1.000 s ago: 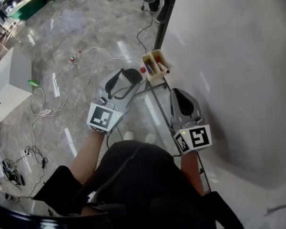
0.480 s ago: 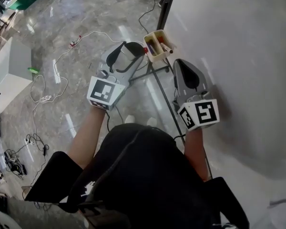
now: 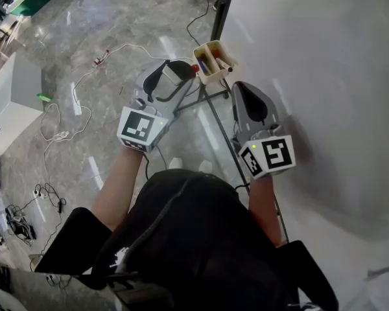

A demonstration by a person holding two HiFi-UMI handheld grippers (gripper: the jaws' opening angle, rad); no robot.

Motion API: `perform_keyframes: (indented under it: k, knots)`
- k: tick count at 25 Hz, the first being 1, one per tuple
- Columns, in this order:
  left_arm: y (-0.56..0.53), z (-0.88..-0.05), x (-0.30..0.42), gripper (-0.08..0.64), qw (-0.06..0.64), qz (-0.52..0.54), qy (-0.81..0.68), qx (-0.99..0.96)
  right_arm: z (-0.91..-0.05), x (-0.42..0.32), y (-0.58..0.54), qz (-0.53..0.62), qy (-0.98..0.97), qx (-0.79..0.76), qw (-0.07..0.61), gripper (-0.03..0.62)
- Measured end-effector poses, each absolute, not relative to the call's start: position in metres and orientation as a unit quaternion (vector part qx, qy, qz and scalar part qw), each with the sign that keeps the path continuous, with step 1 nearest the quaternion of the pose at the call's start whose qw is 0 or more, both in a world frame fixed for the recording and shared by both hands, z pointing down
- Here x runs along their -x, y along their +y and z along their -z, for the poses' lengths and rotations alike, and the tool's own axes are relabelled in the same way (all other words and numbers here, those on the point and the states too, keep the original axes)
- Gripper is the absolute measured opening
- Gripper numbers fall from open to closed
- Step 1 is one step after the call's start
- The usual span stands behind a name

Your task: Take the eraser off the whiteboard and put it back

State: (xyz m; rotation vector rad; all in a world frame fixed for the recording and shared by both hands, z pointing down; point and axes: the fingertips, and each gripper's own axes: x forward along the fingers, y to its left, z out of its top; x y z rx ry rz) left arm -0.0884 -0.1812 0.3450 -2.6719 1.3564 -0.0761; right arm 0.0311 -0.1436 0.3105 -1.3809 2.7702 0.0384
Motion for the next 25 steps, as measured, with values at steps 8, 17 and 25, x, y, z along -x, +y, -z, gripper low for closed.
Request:
perform_keyframes:
  k: [8,17,25]
  knots:
    - [-0.182,-0.343,0.087,0.278,0.080,0.029,0.452,0.888,-0.313,-0.032,-0.142,-0.014,0.895,0.446,0.020,0.009]
    - [-0.186,-0.349,0.085,0.278,0.077,0.031,0.440,0.894,-0.312,-0.034,-0.144,-0.015,0.891,0.452,0.018,0.009]
    - [-0.198,-0.358,0.075,0.278,0.076,0.039,0.425,0.901,-0.318,-0.044,-0.148,-0.011,0.884,0.467,0.013,0.009]
